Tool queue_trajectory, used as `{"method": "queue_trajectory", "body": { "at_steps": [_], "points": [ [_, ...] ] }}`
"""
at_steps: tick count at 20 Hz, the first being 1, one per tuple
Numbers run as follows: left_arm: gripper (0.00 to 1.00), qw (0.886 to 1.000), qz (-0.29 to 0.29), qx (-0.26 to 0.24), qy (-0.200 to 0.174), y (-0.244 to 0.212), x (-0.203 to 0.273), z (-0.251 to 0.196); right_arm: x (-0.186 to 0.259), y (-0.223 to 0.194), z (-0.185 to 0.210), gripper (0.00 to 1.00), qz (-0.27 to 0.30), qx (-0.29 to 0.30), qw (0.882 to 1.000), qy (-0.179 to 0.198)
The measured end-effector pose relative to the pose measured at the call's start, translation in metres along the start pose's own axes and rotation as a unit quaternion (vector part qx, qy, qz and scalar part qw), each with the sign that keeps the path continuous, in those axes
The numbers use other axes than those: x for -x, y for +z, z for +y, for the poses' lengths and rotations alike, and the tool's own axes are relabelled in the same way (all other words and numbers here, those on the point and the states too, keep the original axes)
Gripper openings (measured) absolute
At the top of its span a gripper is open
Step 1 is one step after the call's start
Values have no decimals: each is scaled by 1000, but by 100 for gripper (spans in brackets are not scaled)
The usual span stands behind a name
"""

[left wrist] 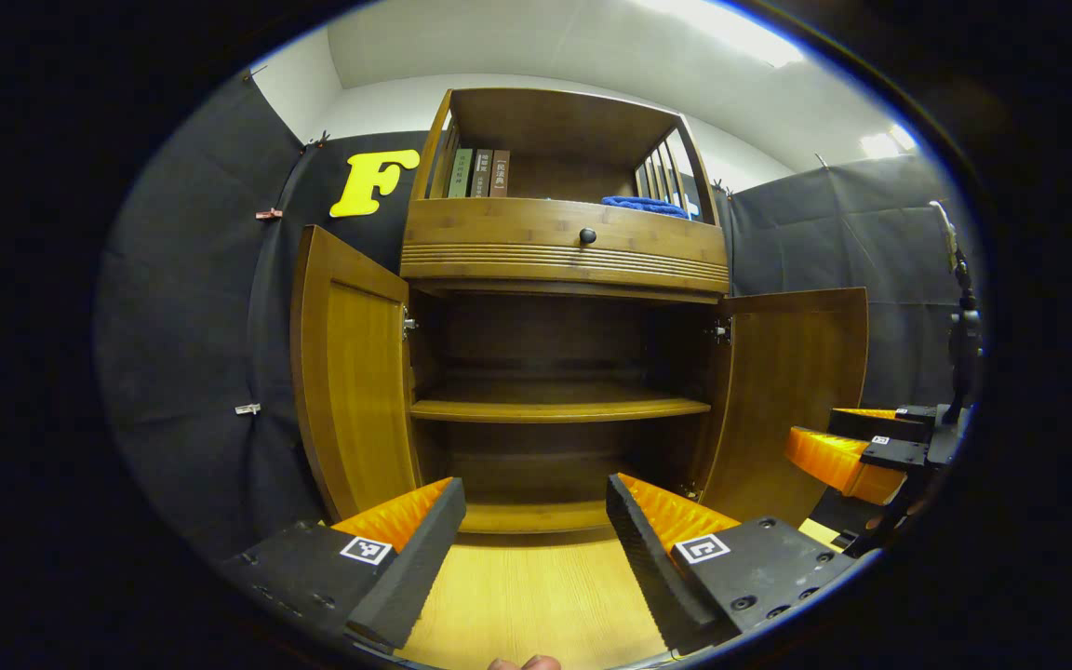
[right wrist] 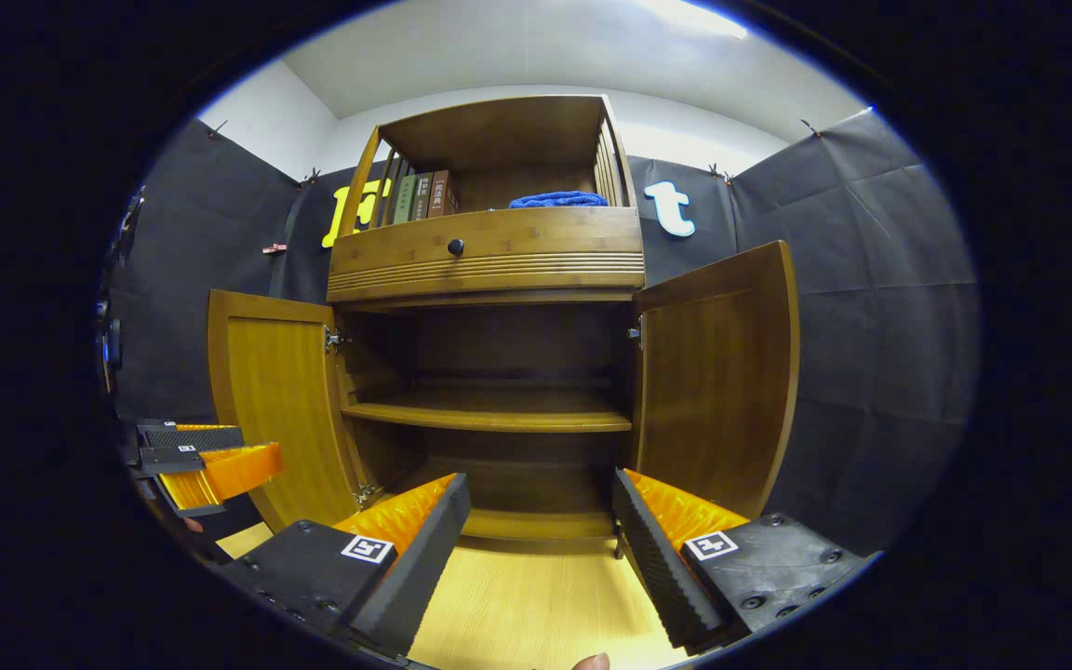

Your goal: Open the right door of the double-door shoe cabinet with the right hand, and open the left door with the left hand.

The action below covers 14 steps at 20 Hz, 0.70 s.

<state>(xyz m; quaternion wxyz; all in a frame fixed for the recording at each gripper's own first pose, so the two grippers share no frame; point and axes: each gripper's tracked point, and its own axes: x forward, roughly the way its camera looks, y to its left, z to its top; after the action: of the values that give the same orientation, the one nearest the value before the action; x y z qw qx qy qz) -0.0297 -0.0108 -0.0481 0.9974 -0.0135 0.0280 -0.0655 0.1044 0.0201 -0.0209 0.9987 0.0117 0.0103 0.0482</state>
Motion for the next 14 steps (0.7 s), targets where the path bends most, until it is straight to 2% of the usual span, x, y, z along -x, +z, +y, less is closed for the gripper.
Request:
{"method": "queue_trajectory", "body": {
  "at_steps": [14],
  "points": [
    [95,1000,-15,-20,6,13,-11,-7,-22,-6,10,98,9,5,999,31]
  ]
}}
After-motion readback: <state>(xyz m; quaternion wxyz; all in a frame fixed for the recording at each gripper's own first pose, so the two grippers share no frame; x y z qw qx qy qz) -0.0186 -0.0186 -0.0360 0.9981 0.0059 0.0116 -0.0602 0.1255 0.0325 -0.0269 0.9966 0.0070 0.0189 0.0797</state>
